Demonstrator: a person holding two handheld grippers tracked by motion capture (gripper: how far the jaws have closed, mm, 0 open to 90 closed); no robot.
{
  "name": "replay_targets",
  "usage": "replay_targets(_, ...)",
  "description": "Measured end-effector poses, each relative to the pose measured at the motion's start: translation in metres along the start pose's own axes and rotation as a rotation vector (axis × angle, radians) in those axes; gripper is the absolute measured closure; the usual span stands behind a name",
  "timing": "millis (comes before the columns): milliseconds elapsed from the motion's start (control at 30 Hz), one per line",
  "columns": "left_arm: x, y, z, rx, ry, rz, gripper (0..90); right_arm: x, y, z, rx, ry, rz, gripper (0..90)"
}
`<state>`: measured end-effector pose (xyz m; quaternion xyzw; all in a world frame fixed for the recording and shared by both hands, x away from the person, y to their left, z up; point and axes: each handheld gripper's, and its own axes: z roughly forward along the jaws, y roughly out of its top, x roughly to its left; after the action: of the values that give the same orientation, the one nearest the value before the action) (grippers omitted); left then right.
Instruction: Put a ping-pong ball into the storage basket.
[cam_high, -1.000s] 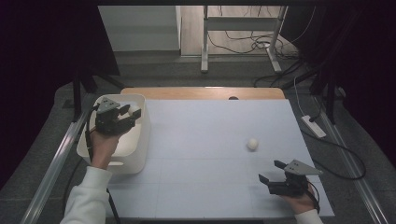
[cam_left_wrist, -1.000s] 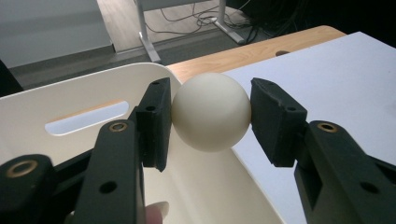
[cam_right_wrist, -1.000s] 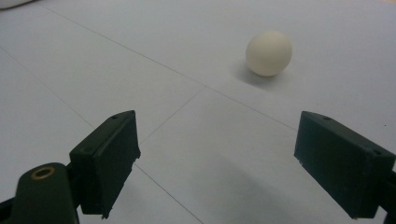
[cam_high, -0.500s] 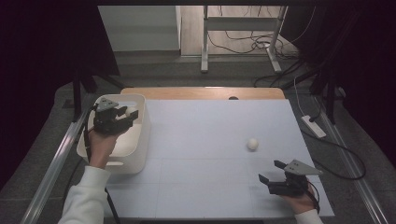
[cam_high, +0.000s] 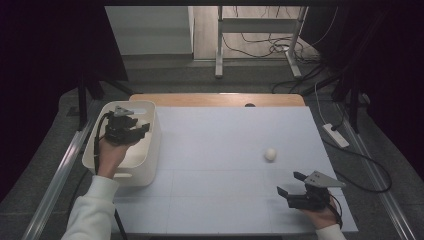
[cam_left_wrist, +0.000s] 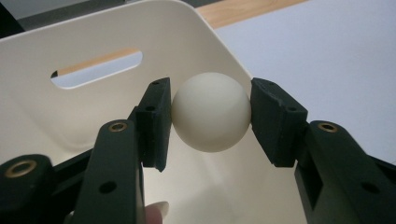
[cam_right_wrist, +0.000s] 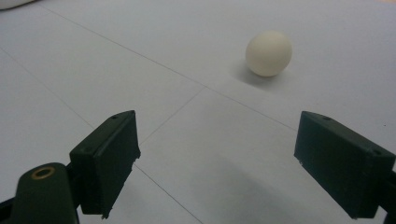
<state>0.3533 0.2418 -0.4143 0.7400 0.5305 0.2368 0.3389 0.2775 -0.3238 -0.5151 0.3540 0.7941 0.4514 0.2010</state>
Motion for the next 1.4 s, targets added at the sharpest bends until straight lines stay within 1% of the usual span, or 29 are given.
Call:
replay_targets(100, 0.0, 0.0, 0.002, 0.018, 0.003, 0.001, 49.8, 0.0, 0.0, 0.0, -0.001, -0.001, 0.0, 14.0)
replay_targets(167, 0.0, 0.0, 0.002, 0.016, 0.007, -0.004, 49.0, 0.0, 0.0, 0.0, -0.001, -0.001, 0.0, 14.0)
replay_targets(200, 0.0, 0.001, 0.002, 0.011, 0.012, -0.012, 46.4, 0.0, 0.0, 0.0, -0.001, 0.0, 0.0, 14.0)
replay_targets(233, 0.0, 0.001, 0.002, 0.009, 0.021, -0.017, 39.1, 0.0, 0.0, 0.0, -0.002, -0.001, 0.0, 14.0)
replay_targets(300, 0.0, 0.001, 0.001, -0.001, 0.036, -0.024, 29.1, 0.0, 0.0, 0.0, -0.002, 0.0, 0.0, 14.0)
replay_targets(333, 0.0, 0.001, 0.001, -0.001, 0.036, -0.024, 26.7, 0.0, 0.0, 0.0, -0.002, 0.0, 0.0, 14.0)
replay_targets(367, 0.001, 0.001, -0.001, -0.02, 0.026, -0.031, 26.7, 0.0, 0.0, 0.0, -0.002, 0.0, 0.0, 14.0)
replay_targets(433, 0.0, 0.002, -0.004, -0.051, 0.013, -0.031, 22.1, 0.0, 0.0, 0.0, -0.003, -0.001, 0.0, 14.0)
replay_targets(567, -0.004, 0.002, -0.012, -0.118, -0.011, -0.015, 18.7, 0.0, 0.0, 0.0, -0.005, -0.002, 0.001, 14.0)
replay_targets(633, -0.006, 0.003, -0.017, -0.16, -0.035, -0.009, 18.4, 0.0, 0.0, -0.001, -0.006, -0.003, 0.002, 14.0)
replay_targets(667, -0.007, 0.003, -0.019, -0.172, -0.043, -0.01, 18.1, 0.0, 0.0, -0.001, -0.006, -0.004, 0.005, 14.0)
replay_targets(733, -0.009, 0.003, -0.023, -0.205, -0.074, -0.014, 17.7, -0.001, 0.0, -0.001, -0.008, -0.006, 0.002, 14.0)
replay_targets(767, -0.01, 0.003, -0.026, -0.223, -0.107, -0.015, 17.3, -0.001, 0.0, -0.002, -0.012, -0.007, 0.003, 14.0)
replay_targets(800, -0.01, 0.003, -0.026, -0.223, -0.107, -0.015, 17.1, -0.001, 0.001, -0.002, -0.014, -0.007, 0.004, 14.0)
replay_targets(867, -0.012, 0.003, -0.03, -0.243, -0.133, -0.013, 17.0, -0.001, 0.001, -0.002, -0.016, -0.007, 0.004, 14.0)
replay_targets(900, -0.014, 0.003, -0.033, -0.263, -0.164, -0.009, 17.0, -0.001, 0.001, -0.002, -0.017, -0.008, 0.005, 14.0)
replay_targets(933, -0.015, 0.002, -0.035, -0.27, -0.175, -0.007, 17.0, -0.001, 0.001, -0.002, -0.017, -0.009, 0.005, 14.0)
replay_targets(967, -0.015, 0.002, -0.035, -0.27, -0.175, -0.007, 17.0, -0.001, 0.001, -0.002, -0.017, -0.009, 0.005, 14.0)
replay_targets(1000, -0.018, 0.002, -0.038, -0.288, -0.205, -0.005, 17.0, -0.001, 0.001, -0.003, -0.018, -0.009, 0.007, 14.0)
replay_targets(1067, -0.021, 0.002, -0.041, -0.304, -0.237, -0.006, 17.0, -0.001, 0.001, -0.003, -0.019, -0.009, 0.007, 14.1)
replay_targets(1100, -0.021, 0.002, -0.041, -0.304, -0.237, -0.006, 17.0, -0.001, 0.001, -0.003, -0.019, -0.009, 0.007, 14.1)
replay_targets(1200, -0.025, 0.0, -0.043, -0.318, -0.28, -0.005, 17.1, -0.001, 0.001, -0.003, -0.024, -0.01, 0.01, 14.0)
replay_targets(1267, -0.027, -0.001, -0.044, -0.325, -0.293, -0.005, 17.3, -0.001, 0.001, -0.003, -0.024, -0.01, 0.011, 14.0)
replay_targets(1300, -0.028, -0.002, -0.044, -0.332, -0.317, -0.009, 17.4, -0.001, 0.001, -0.003, -0.023, -0.009, 0.014, 14.0)
replay_targets(1400, -0.03, -0.003, -0.045, -0.343, -0.339, -0.012, 17.6, -0.001, 0.001, -0.003, -0.024, -0.008, 0.013, 14.0)
